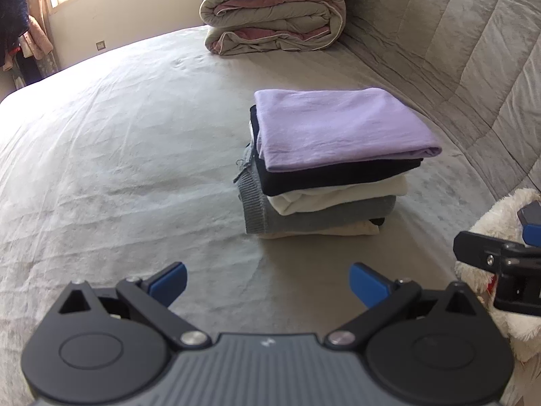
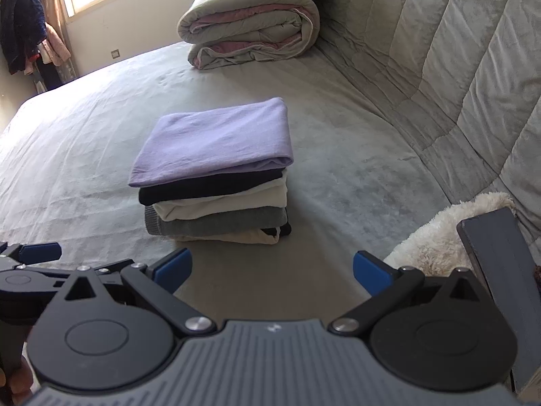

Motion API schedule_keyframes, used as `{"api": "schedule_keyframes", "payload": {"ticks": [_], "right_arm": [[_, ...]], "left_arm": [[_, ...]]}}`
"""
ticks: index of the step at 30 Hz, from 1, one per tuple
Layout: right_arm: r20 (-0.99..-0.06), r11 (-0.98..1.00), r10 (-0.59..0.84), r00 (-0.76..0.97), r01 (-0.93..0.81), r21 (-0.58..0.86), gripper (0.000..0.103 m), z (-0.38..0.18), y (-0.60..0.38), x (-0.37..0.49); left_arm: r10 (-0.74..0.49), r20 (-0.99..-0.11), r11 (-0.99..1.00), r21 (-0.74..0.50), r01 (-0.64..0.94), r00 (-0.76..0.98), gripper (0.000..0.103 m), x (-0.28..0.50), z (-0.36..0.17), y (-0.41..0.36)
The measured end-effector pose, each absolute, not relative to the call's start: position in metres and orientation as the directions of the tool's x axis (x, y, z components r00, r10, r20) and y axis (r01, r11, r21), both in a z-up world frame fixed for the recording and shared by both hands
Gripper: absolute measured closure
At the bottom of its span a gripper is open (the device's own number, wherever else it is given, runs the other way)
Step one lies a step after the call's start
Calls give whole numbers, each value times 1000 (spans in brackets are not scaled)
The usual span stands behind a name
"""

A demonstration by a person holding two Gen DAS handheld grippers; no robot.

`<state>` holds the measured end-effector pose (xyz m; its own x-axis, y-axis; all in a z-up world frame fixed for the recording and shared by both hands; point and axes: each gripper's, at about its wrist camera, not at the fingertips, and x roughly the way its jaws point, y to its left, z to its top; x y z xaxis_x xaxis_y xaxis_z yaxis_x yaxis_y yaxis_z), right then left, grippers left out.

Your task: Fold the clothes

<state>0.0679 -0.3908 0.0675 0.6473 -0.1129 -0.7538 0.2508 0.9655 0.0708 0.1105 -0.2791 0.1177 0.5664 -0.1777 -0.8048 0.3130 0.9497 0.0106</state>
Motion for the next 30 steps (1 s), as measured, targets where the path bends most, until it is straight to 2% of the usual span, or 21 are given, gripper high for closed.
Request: {"api": "schedule_keyframes", "payload": {"ticks": [16,30], "right_arm": [[-681,970,-126,722,233,68,0,87,-363,15],[-648,973,-136,750,224,55,0,90,-344,-3]], "left_arm": [[-206,-751,952,-4,307,628,1,43,134,-243],[-220,-748,952,-24,306,627,1,27,136,-226]]}}
